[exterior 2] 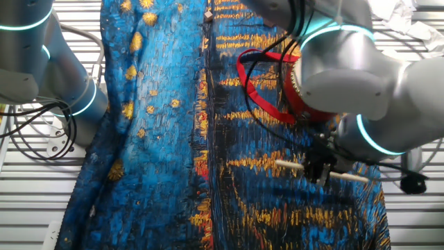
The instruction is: Play the drum
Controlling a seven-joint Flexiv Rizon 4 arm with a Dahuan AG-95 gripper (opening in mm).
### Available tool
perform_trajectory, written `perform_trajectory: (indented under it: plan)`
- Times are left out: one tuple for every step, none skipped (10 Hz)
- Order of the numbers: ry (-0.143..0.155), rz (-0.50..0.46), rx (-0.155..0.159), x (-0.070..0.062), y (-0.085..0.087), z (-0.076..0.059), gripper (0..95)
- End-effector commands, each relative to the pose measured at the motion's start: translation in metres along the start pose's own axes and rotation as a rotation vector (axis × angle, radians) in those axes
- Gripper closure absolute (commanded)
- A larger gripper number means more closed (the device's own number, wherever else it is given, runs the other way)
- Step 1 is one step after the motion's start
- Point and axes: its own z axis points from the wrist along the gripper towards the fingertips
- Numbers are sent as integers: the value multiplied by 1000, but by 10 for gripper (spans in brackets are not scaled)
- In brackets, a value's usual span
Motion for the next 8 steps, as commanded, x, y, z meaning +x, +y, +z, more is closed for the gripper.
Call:
perform_trajectory:
  plan:
    - [0, 15, 4, 1, 19, -12, 950]
    - [-4, 15, 7, 3, 27, -15, 950]
    - [-3, 15, 2, 5, 29, -16, 950]
    - [-4, 14, 1, 8, 30, -17, 950]
    - [-5, 14, 1, 14, 34, -19, 950]
    - [-3, 16, 11, 21, 36, -22, 950]
    - [-3, 16, 13, 26, 38, -23, 950]
    - [-5, 16, 12, 37, 40, -24, 950]
